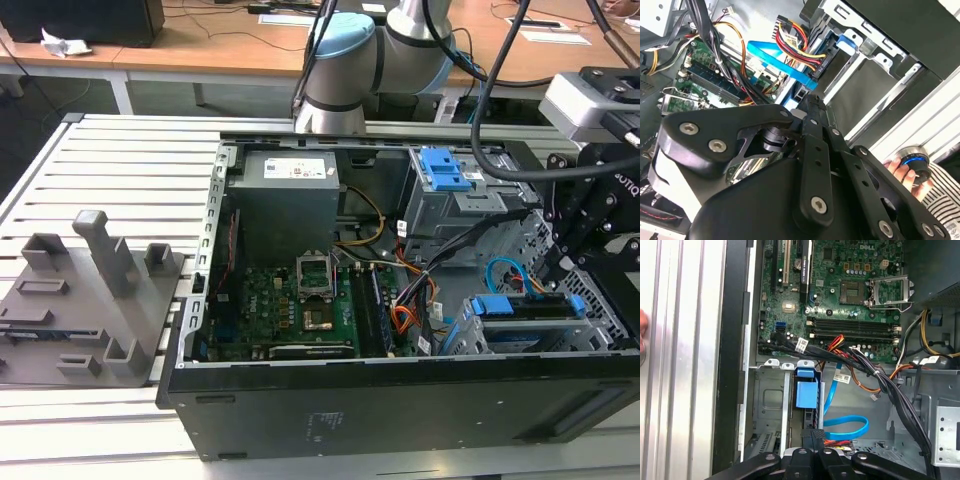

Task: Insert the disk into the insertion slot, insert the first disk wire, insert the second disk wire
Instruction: 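Insert the second disk wire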

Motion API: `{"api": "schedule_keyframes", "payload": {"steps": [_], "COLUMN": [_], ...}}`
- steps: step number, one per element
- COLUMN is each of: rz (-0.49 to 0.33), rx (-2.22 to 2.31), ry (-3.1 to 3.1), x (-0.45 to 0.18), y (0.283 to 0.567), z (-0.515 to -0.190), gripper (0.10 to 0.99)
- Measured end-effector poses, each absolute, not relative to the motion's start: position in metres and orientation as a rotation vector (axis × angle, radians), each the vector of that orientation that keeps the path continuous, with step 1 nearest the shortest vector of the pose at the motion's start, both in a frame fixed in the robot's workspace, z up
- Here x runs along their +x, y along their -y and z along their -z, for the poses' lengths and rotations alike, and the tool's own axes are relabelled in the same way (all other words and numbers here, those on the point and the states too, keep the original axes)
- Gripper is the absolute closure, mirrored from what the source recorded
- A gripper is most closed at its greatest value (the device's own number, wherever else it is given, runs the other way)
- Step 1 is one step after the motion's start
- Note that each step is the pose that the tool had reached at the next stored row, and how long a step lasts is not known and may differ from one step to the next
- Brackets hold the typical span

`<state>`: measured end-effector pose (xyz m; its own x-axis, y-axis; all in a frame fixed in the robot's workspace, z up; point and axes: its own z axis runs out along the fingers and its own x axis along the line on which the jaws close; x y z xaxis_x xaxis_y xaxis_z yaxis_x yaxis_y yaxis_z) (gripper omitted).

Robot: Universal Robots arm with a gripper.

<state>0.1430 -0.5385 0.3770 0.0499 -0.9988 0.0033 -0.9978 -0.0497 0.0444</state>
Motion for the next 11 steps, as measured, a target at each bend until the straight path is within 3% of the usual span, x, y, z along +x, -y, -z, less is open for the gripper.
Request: {"api": "schedule_keyframes", "payload": {"steps": [11], "rz": [0.044], "rx": [2.251], "ry": [2.142], "x": [0.126], "y": [0.539], "z": [-0.377], "gripper": [0.980]}}
